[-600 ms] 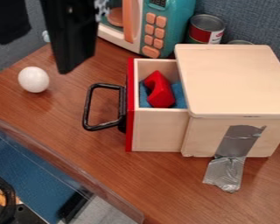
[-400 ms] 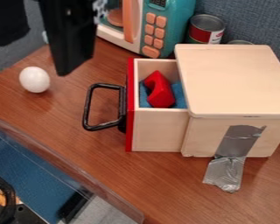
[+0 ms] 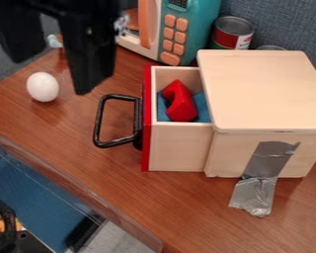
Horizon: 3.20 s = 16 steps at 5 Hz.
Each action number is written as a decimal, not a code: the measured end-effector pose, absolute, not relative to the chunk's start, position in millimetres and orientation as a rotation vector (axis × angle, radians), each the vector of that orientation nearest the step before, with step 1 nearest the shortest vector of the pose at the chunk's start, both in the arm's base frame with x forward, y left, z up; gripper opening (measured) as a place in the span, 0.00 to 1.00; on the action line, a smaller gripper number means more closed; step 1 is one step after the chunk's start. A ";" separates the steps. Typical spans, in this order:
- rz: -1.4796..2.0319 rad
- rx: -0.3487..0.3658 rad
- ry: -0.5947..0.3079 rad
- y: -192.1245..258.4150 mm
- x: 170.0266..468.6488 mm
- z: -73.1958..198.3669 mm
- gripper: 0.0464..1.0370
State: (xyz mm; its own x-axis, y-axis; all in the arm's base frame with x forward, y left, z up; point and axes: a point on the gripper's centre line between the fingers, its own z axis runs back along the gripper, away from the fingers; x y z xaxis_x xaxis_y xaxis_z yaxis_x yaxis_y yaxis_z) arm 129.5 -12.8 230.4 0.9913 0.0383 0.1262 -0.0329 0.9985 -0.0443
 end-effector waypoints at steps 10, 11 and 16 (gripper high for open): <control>0.272 0.193 -0.113 167.8 299.7 105.2 0.96; 0.260 0.153 -0.122 170.3 317.6 89.5 0.96; 0.146 0.041 -0.177 147.2 353.6 13.5 0.96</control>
State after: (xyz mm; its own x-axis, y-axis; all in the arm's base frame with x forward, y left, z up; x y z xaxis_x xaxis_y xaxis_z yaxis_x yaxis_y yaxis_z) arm 353.6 147.2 13.5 0.9738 0.1406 0.1789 -0.1480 0.9886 0.0281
